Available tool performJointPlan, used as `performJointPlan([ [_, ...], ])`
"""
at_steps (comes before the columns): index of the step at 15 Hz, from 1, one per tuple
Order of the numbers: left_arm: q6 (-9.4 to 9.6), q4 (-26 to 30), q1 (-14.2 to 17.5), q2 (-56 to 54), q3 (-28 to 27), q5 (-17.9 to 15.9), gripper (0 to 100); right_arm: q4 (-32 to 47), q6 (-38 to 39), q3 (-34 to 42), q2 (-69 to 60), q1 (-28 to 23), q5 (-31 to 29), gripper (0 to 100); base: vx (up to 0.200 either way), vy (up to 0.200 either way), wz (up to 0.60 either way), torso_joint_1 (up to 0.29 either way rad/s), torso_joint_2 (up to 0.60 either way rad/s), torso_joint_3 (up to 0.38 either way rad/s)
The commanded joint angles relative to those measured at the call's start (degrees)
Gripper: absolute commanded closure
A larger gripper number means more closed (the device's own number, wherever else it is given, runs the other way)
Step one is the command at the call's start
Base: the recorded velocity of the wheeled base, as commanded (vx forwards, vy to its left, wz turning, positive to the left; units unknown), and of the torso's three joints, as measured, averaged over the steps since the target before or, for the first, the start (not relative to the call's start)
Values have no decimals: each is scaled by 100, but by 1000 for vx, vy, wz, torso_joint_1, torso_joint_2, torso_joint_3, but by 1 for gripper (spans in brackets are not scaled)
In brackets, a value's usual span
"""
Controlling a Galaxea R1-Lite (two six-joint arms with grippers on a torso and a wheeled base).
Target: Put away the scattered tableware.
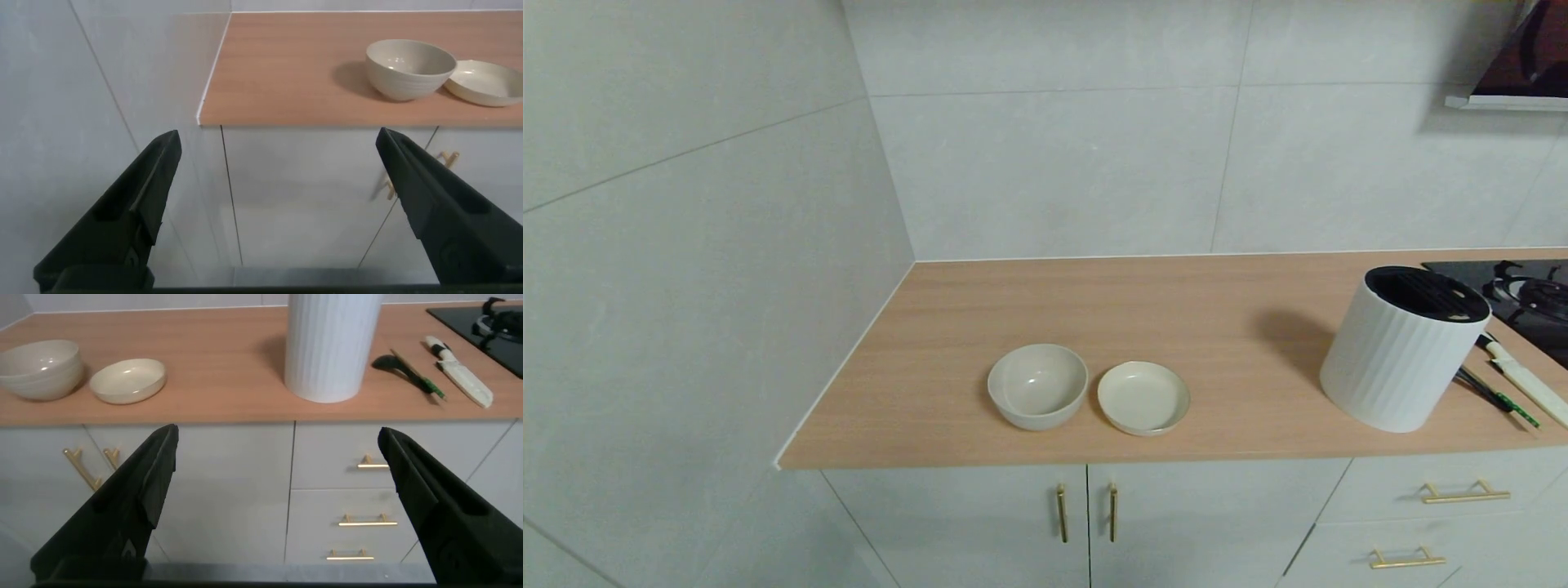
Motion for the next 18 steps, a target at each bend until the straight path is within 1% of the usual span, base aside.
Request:
performJointPlan([
  [1,-1,0,0,0,0,4,0,-2,0,0,7,-4,4,0,0,0,0,0,0,0],
  [7,-1,0,0,0,0,4,0,-2,0,0,7,-4,4,0,0,0,0,0,0,0],
  [8,-1,0,0,0,0,-5,0,-2,0,0,7,-4,4,0,0,0,0,-129,281,139],
  [12,-1,0,0,0,0,4,0,-2,9,0,7,-4,4,0,0,0,0,-179,391,205],
  [18,-1,0,0,0,0,4,0,-2,9,0,7,-4,4,0,0,0,0,-247,544,294],
])
